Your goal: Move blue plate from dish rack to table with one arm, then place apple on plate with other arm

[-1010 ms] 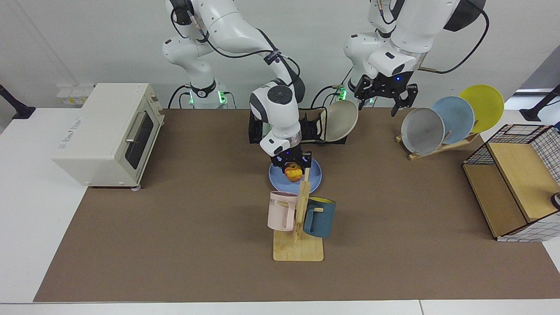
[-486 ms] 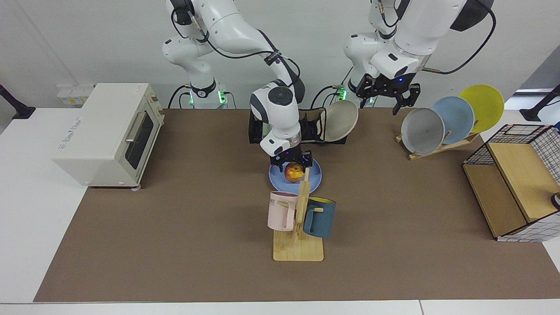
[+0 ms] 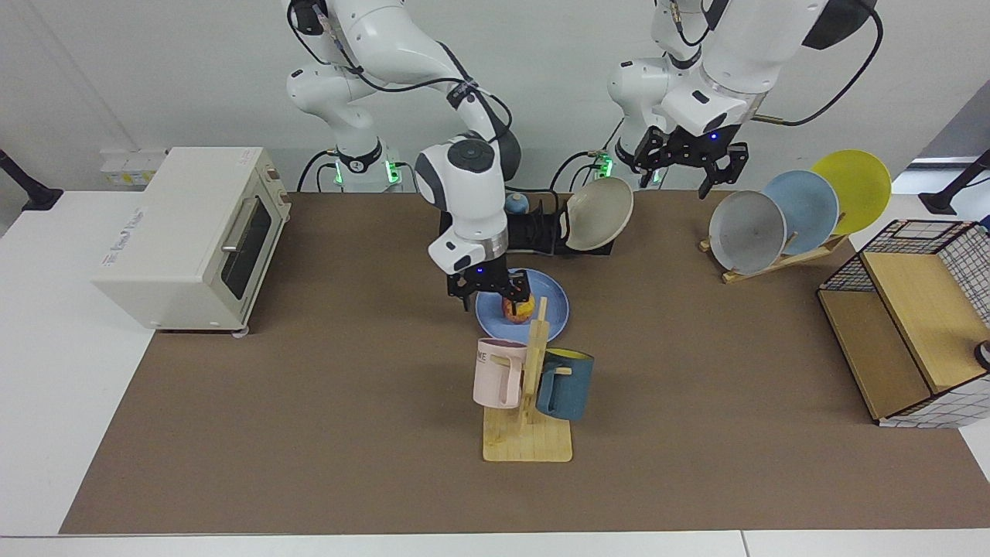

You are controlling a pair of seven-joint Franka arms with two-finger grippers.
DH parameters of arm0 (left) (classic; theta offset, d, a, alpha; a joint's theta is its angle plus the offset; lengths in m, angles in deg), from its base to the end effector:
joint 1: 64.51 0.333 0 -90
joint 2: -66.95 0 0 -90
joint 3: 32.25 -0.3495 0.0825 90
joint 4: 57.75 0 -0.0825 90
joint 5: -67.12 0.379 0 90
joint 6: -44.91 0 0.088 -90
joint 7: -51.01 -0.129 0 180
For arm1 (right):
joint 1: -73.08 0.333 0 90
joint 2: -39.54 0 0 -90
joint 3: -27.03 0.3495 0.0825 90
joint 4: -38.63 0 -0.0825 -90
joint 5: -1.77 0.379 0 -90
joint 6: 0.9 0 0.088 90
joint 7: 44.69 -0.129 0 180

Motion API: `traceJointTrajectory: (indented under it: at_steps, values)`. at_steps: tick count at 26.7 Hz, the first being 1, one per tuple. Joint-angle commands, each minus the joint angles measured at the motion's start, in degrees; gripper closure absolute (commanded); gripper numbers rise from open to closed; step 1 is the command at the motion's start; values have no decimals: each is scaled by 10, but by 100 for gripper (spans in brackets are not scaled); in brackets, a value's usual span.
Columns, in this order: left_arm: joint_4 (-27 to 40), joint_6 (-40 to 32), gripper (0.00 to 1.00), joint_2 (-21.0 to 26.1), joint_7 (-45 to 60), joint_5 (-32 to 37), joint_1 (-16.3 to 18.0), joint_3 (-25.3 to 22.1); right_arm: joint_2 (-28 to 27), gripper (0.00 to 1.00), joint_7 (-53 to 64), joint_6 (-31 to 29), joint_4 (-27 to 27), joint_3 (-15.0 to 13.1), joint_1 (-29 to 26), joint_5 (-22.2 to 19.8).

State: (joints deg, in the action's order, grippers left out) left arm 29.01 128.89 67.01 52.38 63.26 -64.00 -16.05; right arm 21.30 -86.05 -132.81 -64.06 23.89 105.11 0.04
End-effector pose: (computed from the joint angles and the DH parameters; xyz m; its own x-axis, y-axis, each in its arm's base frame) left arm 0.5156 -0.1544 0.6529 0.9659 -0.2539 -0.0509 -0.2504 -0.9659 0.0663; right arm 0.5823 0.3236 0.4055 0.9649 -0.1990 0.1712 -0.1852 -0.9782 -0.0934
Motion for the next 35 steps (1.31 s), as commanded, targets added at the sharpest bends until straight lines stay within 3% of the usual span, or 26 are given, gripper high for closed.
traceJointTrajectory:
  at_steps: [1, 14, 21, 35]
  values:
    - [-7, -8, 0, -16, 2, 11, 5, 2, 79, 0, 133, 95, -1, 3, -72, -8]
    - [-7, -12, 0, -23, 7, 11, 30, 2, 191, 0, 327, 246, -1, 2, -207, -1]
    - [-7, -11, 0, -23, 7, 11, 34, 2, 229, 0, 387, 340, 28, 1, -260, 36]
    - [-7, -11, 0, -23, 7, 11, 50, 2, 247, 0, 397, 347, 29, 3, -279, 36]
